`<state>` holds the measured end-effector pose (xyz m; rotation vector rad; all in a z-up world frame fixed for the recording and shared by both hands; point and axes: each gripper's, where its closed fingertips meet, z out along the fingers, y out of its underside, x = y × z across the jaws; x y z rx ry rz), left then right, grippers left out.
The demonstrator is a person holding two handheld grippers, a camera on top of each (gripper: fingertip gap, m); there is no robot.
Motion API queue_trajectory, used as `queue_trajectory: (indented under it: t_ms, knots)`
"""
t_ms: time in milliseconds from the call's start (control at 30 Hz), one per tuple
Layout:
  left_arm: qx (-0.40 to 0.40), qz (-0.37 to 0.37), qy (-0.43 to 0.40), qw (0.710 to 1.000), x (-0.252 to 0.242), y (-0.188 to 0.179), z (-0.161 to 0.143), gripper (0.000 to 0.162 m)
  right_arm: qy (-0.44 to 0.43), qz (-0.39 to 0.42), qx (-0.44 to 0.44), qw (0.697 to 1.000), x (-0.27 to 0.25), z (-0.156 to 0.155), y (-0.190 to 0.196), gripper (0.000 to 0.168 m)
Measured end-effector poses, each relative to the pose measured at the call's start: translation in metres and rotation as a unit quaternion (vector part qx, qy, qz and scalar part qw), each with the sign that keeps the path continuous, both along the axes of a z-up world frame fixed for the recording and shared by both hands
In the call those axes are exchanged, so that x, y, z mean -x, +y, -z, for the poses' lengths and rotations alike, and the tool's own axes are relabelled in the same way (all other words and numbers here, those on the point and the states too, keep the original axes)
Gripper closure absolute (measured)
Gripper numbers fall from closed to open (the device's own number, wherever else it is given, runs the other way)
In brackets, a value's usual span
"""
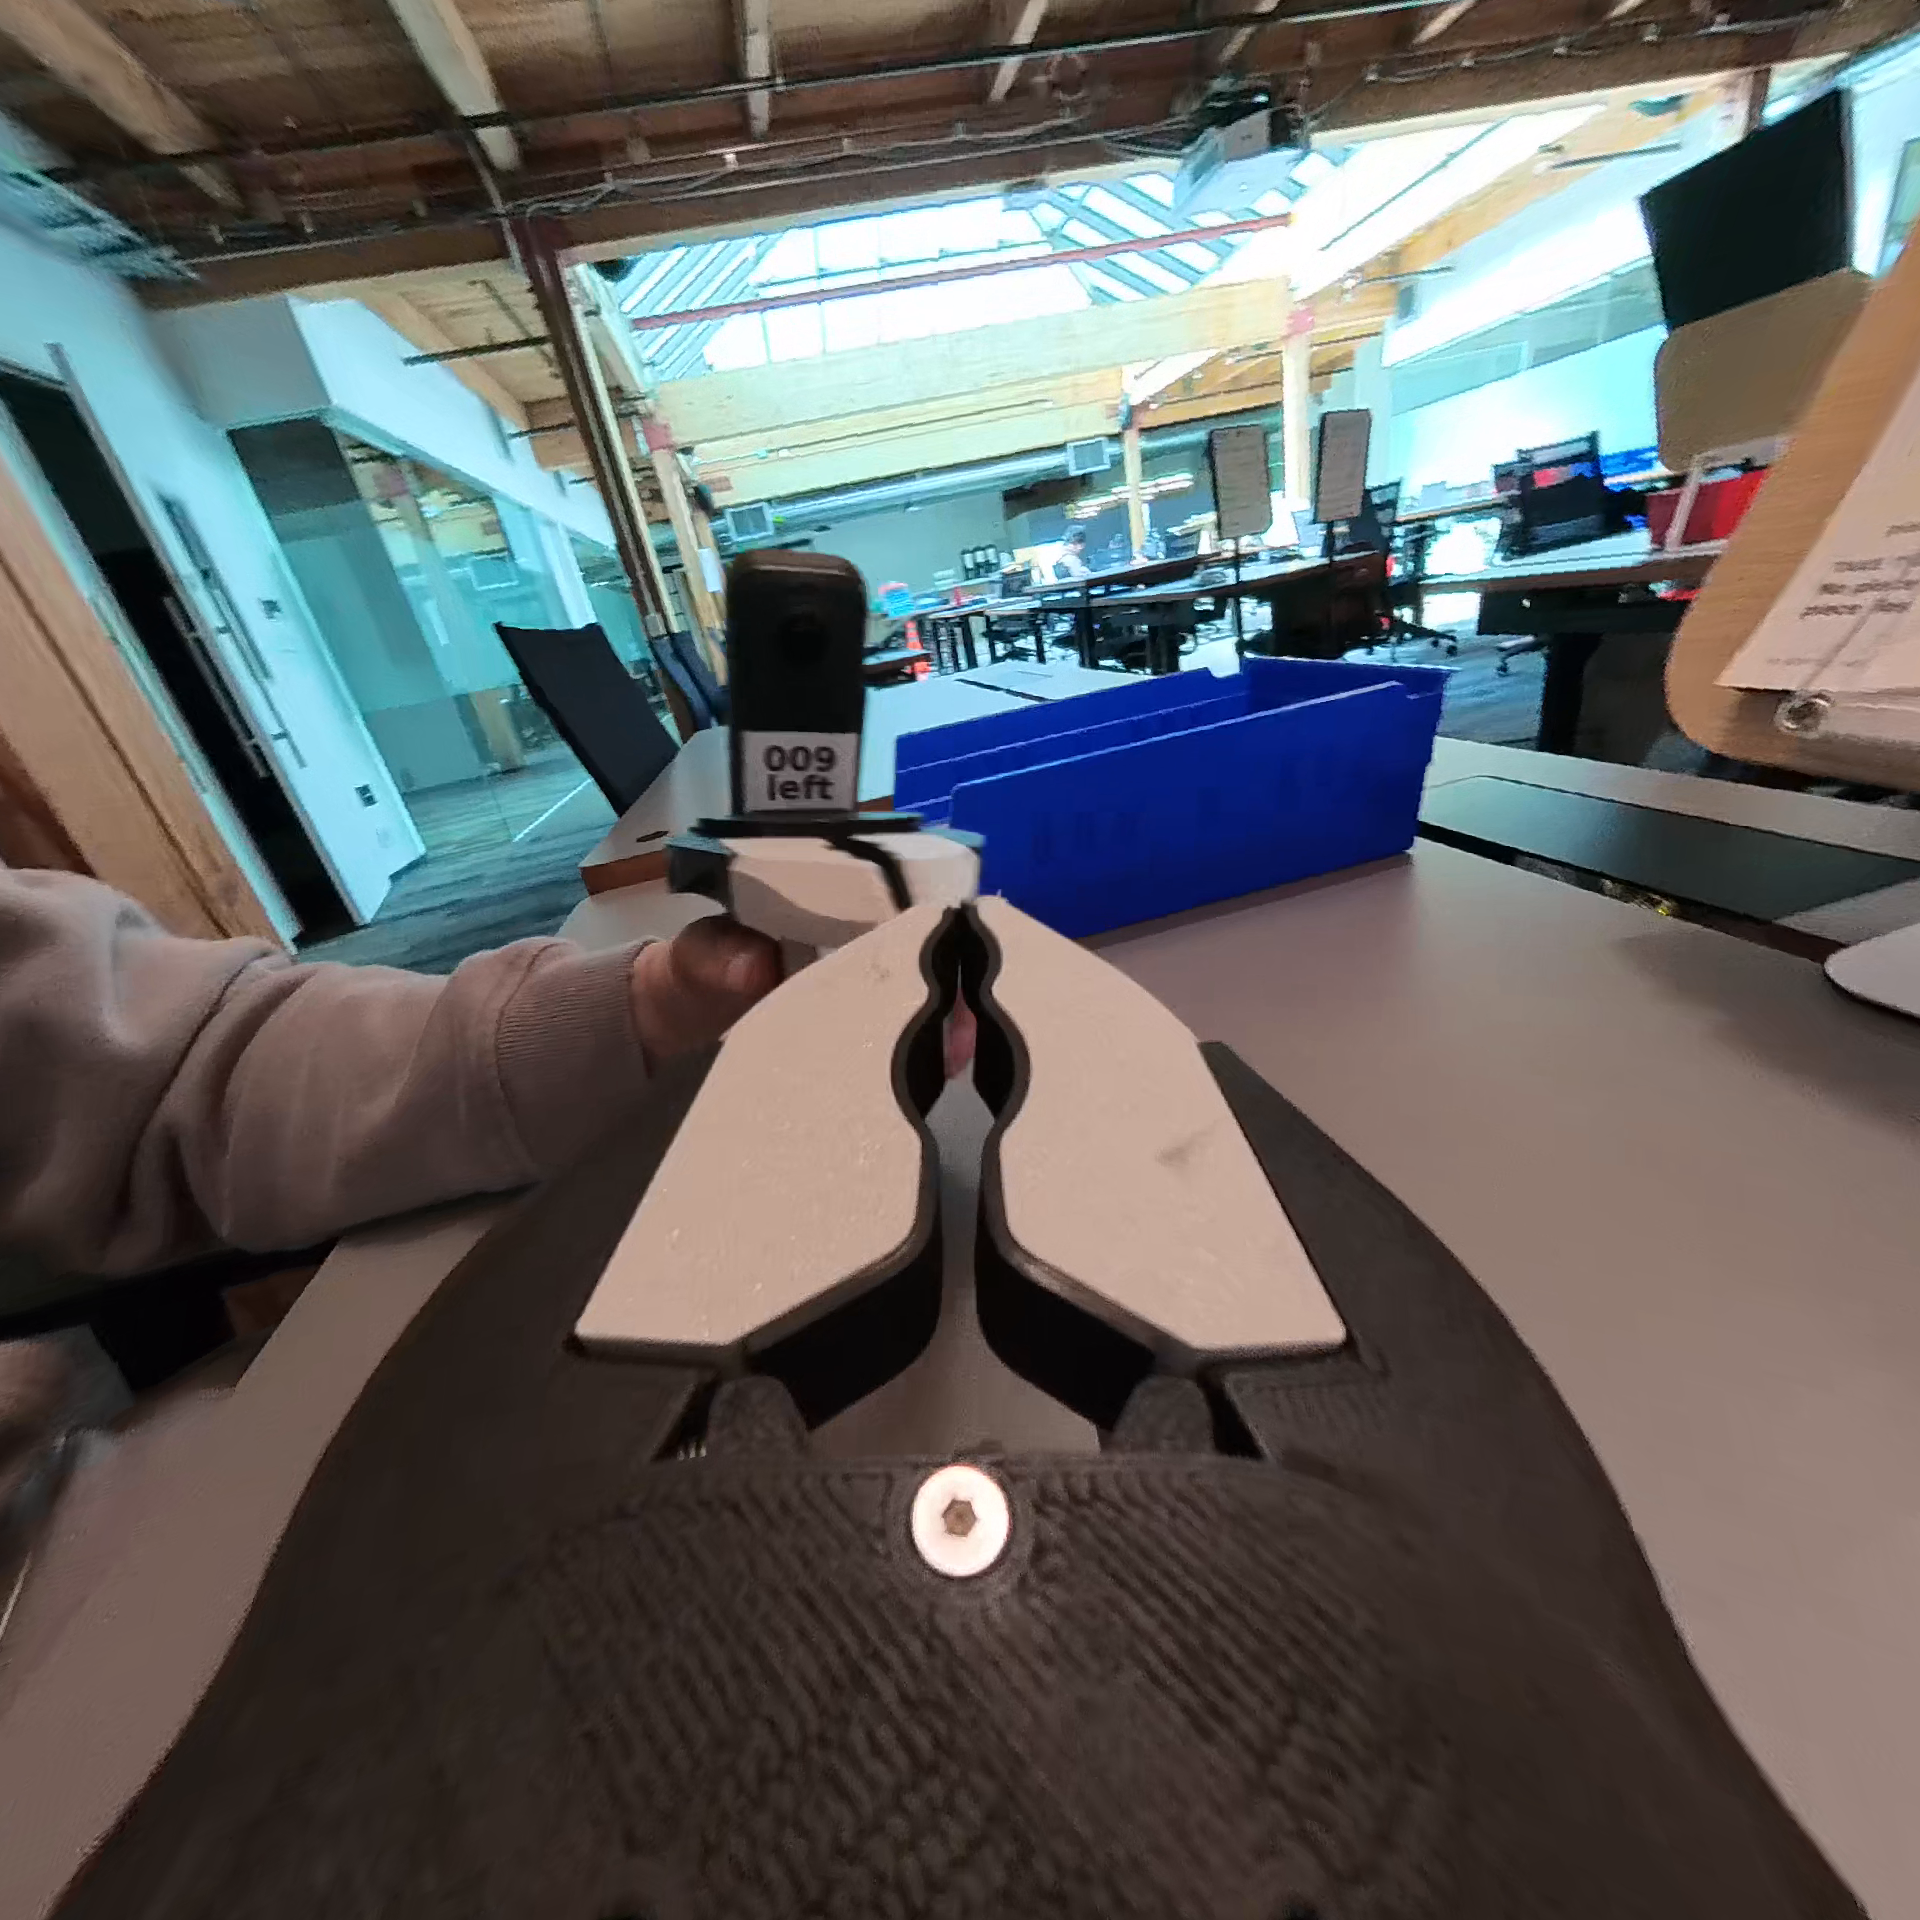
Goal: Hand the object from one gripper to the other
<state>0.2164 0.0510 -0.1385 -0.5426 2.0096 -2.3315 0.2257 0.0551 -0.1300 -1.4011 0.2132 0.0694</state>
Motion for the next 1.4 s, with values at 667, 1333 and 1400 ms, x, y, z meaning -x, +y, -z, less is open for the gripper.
queue_trajectory:
  t_ms: [667,1333,1400]
  knots:
    - [-0.112,-0.109,-0.042,0.987,-0.025,0.009,0.027,0.16,-0.041,0.278,0.319,0.905,-0.097,0.066,-0.094,0.145]
    - [-0.423,-0.165,0.127,0.882,-0.112,-0.081,0.13,0.129,-0.089,0.391,0.249,0.882,-0.117,0.038,-0.115,0.135]
    - [-0.433,-0.174,0.123,0.876,-0.115,-0.08,0.131,0.136,-0.081,0.389,0.241,0.885,-0.117,0.037,-0.116,0.135]
